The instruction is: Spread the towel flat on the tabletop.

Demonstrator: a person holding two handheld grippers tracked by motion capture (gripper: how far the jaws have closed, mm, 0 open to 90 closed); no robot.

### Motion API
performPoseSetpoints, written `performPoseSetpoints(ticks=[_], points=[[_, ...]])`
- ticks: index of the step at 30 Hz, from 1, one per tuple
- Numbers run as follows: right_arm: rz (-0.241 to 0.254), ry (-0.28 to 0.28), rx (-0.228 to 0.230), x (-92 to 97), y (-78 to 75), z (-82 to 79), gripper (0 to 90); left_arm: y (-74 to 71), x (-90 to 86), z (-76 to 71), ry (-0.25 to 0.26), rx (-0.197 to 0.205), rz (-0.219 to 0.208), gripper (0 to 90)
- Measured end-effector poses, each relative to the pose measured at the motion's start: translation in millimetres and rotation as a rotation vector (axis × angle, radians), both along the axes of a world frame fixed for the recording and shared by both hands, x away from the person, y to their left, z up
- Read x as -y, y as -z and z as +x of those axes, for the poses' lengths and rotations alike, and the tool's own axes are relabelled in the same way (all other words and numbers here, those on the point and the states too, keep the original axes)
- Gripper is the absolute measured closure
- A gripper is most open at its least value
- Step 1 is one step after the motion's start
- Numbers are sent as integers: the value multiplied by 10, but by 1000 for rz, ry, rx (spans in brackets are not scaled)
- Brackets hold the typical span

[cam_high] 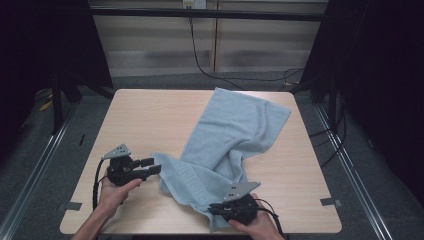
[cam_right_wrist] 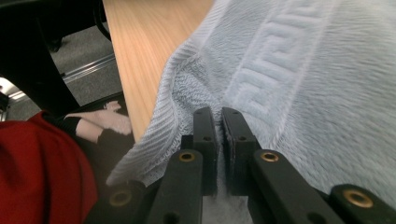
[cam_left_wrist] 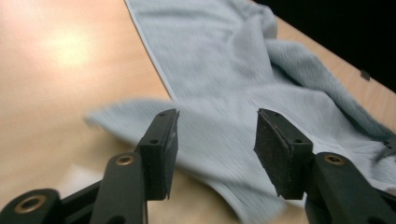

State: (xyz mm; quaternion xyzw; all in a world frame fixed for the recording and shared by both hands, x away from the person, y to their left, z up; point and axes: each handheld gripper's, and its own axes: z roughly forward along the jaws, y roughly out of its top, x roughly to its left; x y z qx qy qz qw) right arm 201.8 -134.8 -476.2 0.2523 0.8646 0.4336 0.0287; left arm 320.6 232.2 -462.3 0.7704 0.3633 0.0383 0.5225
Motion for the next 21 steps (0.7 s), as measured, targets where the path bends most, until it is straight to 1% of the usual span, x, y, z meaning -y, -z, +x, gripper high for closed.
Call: performPoseSetpoints(ticks=[2, 3, 4, 7, 9, 10, 11, 12, 13, 14, 15, 16, 17, 18, 19, 20, 21], points=[[-2, 31, 1, 151, -27, -36, 855, 2, 47, 73, 1, 4, 15, 432], [-5, 41, -5, 222, -32, -49, 856, 26, 84, 114, 6, -1, 31, 423], [-4, 54, -8, 287, -25, -55, 855, 61, 122, 154, 25, -11, 48, 397], [5, 92, -21, 438, 28, -35, 855, 201, 253, 238, 55, -29, 97, 354], [23, 109, -43, 494, 81, -4, 855, 282, 342, 287, 77, -34, 151, 333], [13, 112, -43, 507, 102, 12, 854, 319, 361, 314, 70, -38, 161, 329], [6, 117, -49, 510, 113, 25, 855, 358, 371, 342, 68, -54, 155, 323], [3, 119, -51, 517, 118, 39, 855, 391, 380, 358, 78, -77, 155, 328], [2, 121, -50, 523, 116, 51, 854, 414, 390, 360, 89, -83, 169, 348], [10, 125, -50, 525, 118, 64, 854, 428, 398, 357, 116, -88, 178, 386], [5, 128, -52, 528, 116, 76, 854, 430, 411, 341, 131, -87, 186, 464], [8, 130, -52, 525, 121, 90, 854, 422, 428, 311, 125, -67, 202, 549], [3, 133, -47, 521, 121, 104, 854, 415, 426, 293, 136, -60, 194, 645], [4, 138, -47, 517, 118, 115, 854, 407, 417, 279, 147, -69, 176, 728], [5, 141, -41, 519, 105, 122, 854, 388, 398, 253, 142, -57, 176, 783], [12, 147, -37, 525, 86, 124, 854, 360, 366, 225, 141, -50, 156, 822], [21, 148, -28, 536, 63, 124, 854, 321, 322, 199, 143, -46, 131, 838]])
